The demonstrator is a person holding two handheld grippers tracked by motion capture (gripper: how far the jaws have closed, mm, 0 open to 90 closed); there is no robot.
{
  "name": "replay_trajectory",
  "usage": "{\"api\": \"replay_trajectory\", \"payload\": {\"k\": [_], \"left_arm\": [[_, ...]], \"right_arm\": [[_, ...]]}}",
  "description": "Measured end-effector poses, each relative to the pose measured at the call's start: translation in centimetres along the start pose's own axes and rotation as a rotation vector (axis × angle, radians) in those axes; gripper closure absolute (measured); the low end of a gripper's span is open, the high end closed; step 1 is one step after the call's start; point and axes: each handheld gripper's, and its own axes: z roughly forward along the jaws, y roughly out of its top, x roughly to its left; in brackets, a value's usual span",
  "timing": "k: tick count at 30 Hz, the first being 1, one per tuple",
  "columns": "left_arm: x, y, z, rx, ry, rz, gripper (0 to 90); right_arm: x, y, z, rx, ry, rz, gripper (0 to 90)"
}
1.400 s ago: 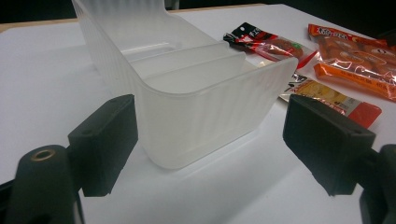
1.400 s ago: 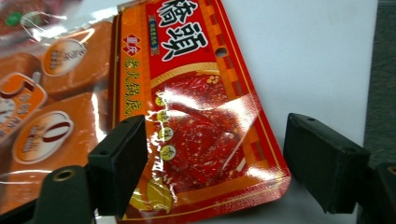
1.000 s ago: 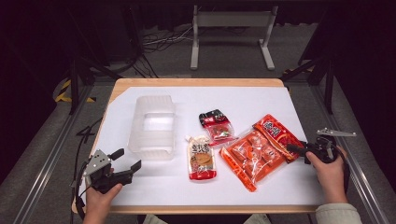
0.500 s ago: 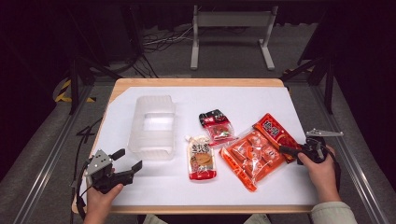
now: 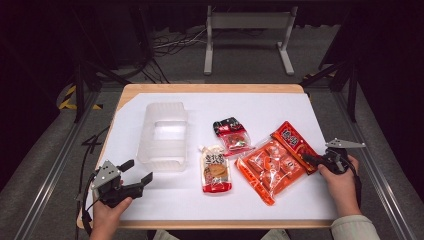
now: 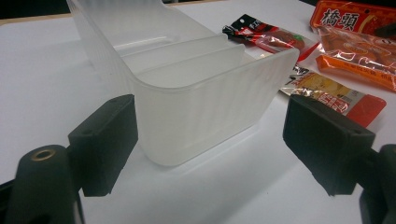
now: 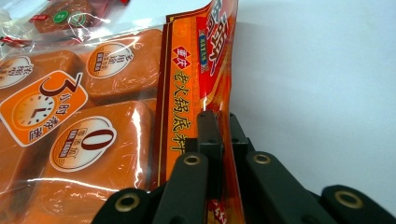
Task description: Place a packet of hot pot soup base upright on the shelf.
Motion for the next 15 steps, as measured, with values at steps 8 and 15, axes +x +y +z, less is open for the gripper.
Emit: {"api": "replay_trajectory", "payload": {"k": [8, 15], "left_arm": [[-0.1, 0.0, -0.1, -0.005, 0.002, 0.009, 19.7], [-0.1, 0.3, -0.1, -0.005, 0.010, -0.032, 18.6]], "right_arm": [[0.5, 0.4, -0.6, 0.000, -0.029, -0.003, 90.0], [1.1, 1.2, -2.1, -0.034, -0.040, -0.005, 90.0]]}}
